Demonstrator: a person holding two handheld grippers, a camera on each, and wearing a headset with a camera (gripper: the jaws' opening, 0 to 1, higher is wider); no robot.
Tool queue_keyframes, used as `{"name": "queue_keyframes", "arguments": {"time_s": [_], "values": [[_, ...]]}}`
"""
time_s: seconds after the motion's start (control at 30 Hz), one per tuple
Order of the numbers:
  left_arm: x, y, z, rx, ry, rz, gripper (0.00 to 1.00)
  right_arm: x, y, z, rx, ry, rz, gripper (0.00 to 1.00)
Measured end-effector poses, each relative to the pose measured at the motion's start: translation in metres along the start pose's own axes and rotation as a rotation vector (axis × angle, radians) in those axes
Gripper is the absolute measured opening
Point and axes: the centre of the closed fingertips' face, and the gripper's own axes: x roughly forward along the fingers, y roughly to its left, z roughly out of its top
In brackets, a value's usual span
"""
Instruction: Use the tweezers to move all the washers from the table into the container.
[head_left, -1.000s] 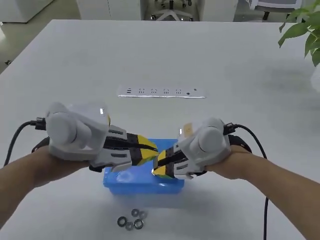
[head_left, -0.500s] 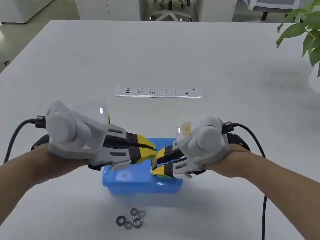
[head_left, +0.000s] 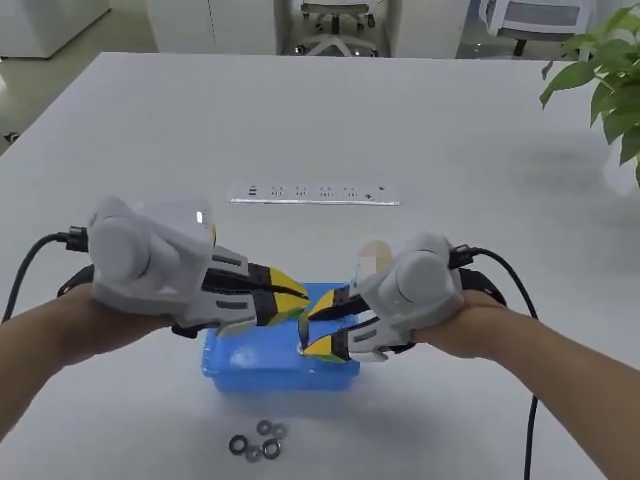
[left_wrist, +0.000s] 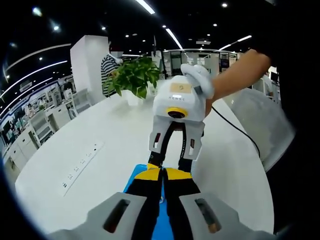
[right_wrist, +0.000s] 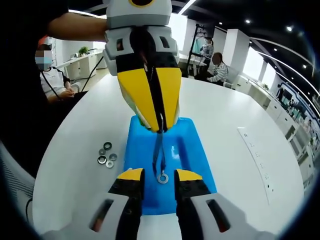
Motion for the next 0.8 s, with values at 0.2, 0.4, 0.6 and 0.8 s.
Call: {"name": "queue_keyframes", "arguments": {"time_s": [0.2,0.4,0.6,0.8], "values": [[-0.008,-0.004,0.005,0.004,-0.001,0.005,0.05,-0.013,0.001,0.003,0.020,0.007,-0.037,0.29],[-0.016,-0.008,0.013,0.016,0.000,0.014,0.05,-0.027,0.004,0.003,0.065,0.022,-0.088,0.37],[-0.026,-0.012,0.020,0.018,-0.004,0.027,0.05,-0.038,0.012,0.004,0.099,0.018,-0.126,0.43],[-0.035,-0.020,0.029,0.033,-0.006,0.028,0.05,-0.047,0.021,0.001,0.136,0.013,-0.162,0.50]]}}
